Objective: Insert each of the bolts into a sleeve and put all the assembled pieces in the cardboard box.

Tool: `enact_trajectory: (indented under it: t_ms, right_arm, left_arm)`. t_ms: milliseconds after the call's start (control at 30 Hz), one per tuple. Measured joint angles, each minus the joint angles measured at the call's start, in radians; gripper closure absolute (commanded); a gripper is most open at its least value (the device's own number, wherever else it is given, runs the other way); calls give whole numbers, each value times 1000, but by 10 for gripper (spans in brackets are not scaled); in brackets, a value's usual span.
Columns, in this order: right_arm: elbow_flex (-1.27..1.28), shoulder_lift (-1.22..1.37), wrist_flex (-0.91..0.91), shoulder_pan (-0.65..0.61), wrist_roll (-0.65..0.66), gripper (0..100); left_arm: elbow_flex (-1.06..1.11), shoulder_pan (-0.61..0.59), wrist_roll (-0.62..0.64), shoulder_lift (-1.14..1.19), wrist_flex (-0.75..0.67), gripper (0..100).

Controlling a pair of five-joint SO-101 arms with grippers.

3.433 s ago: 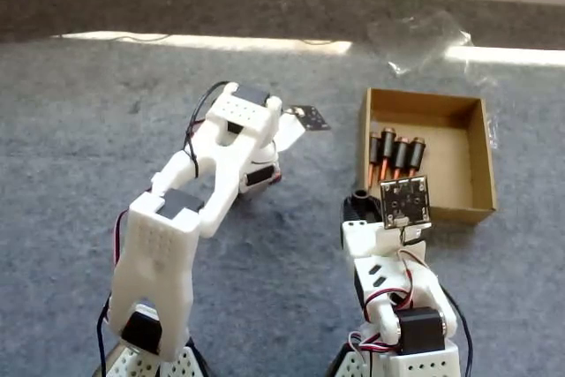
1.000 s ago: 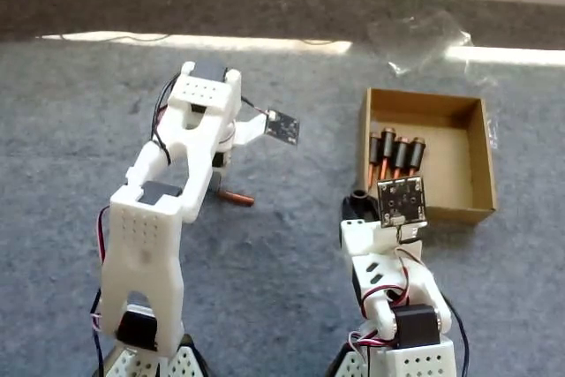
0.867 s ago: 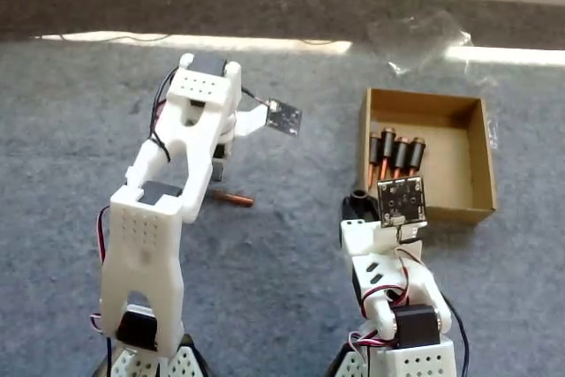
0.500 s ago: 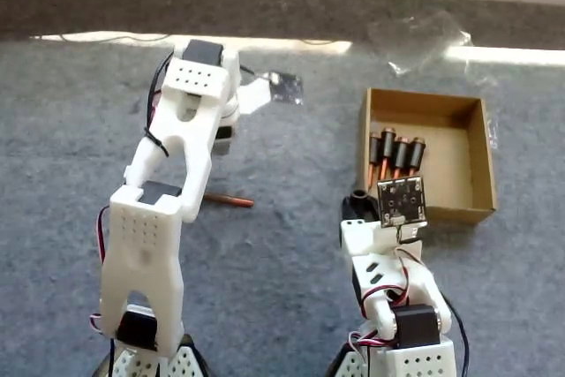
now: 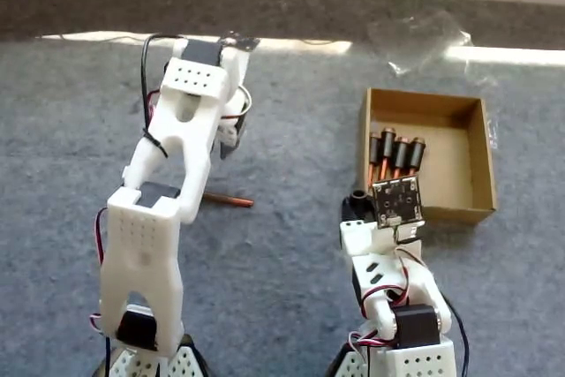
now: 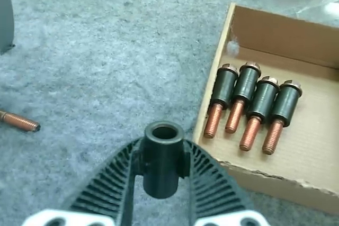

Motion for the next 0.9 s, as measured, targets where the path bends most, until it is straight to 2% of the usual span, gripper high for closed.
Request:
enact_trajectory:
  t_ms: [267, 400, 633, 900]
  right_arm:
    - [0, 0, 0, 0, 0, 995]
    - [0, 0, 0, 0, 3, 995]
    - [0, 0, 0, 0, 6, 995]
    - [0, 0, 0, 0, 6, 995]
  left_arm:
    - [328, 3, 158, -304, 0, 919]
    - [422, 3, 239, -374, 0, 919]
    - [440, 3, 563, -348, 0, 916]
    - [440, 3, 847, -180, 0, 915]
